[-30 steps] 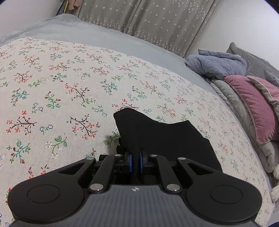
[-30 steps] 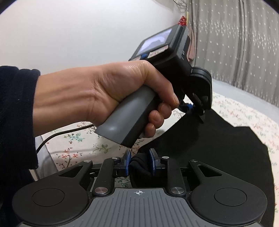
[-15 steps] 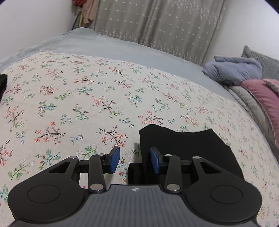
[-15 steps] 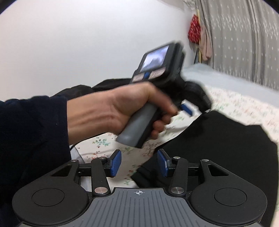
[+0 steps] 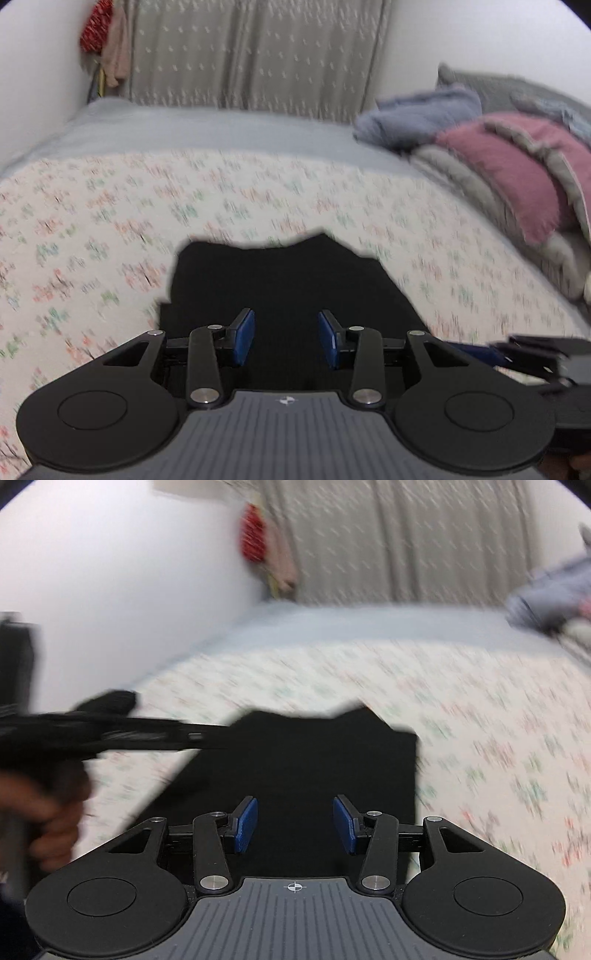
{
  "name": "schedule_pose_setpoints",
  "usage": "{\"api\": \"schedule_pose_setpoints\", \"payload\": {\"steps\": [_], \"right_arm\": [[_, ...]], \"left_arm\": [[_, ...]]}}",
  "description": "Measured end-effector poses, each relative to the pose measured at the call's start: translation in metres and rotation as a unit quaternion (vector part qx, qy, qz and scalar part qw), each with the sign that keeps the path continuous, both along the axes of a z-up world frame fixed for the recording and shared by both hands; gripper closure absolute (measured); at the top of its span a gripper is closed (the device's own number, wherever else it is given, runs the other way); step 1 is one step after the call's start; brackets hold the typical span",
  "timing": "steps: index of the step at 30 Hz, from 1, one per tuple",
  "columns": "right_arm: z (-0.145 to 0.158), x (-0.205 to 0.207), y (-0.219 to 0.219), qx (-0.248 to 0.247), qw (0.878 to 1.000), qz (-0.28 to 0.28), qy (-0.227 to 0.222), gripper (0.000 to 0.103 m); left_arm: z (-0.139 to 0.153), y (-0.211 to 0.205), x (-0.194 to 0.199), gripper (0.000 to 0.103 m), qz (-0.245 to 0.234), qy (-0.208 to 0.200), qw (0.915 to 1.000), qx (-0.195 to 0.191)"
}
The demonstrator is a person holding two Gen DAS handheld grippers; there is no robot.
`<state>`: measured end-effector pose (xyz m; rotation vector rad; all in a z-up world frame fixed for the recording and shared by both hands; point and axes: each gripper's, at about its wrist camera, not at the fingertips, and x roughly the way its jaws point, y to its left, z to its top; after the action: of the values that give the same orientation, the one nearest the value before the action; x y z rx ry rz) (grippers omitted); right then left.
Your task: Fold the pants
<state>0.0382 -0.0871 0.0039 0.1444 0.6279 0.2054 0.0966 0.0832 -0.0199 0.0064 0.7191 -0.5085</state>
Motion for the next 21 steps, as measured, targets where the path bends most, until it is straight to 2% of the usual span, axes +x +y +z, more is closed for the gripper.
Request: {"api": "schedule_pose_setpoints", "payload": {"steps": [4,5,10,13,15,17,19,21], "right_arm": [[-0.033,0.01,-0.008,0.007,0.999,-0.013,0.05,0.062],[-0.038,0.011,-0.007,0.005,0.999,-0.012,0.05,0.062],[-0.049,0.004,0.006,-0.026,0.999,0.008,0.033,0.057],[-0.044,0.006,0.005,-0.029,0.999,0.014,0.036,0.057],[-0.039,0.007,0.001,-0.019,0.998,0.024,0.047,0.057],[-0.037,0.001,0.001,-0.018,0.998,0.034,0.055,0.057],[-0.038,-0.007,0.006,-0.034,0.997,0.043,0.055,0.057],[-0.037,-0.014,0.009,-0.05,0.995,0.054,0.062,0.057]], "left_arm": [[-0.029,-0.005,0.011,0.057,0.022,0.032,0.9981,0.047],[-0.033,-0.003,0.01,0.061,0.026,0.035,0.9977,0.051],[-0.029,0.005,0.011,0.063,0.048,0.047,0.9971,0.036],[-0.017,0.008,0.002,0.063,0.039,0.041,0.9983,0.017],[-0.014,0.005,-0.006,0.063,0.028,0.028,0.9988,0.029],[-0.024,0.002,-0.004,0.064,0.035,0.046,0.9969,0.053],[-0.034,0.004,-0.001,0.07,0.039,0.051,0.9962,0.059],[-0.031,0.006,-0.001,0.075,0.043,0.049,0.9957,0.066]]}}
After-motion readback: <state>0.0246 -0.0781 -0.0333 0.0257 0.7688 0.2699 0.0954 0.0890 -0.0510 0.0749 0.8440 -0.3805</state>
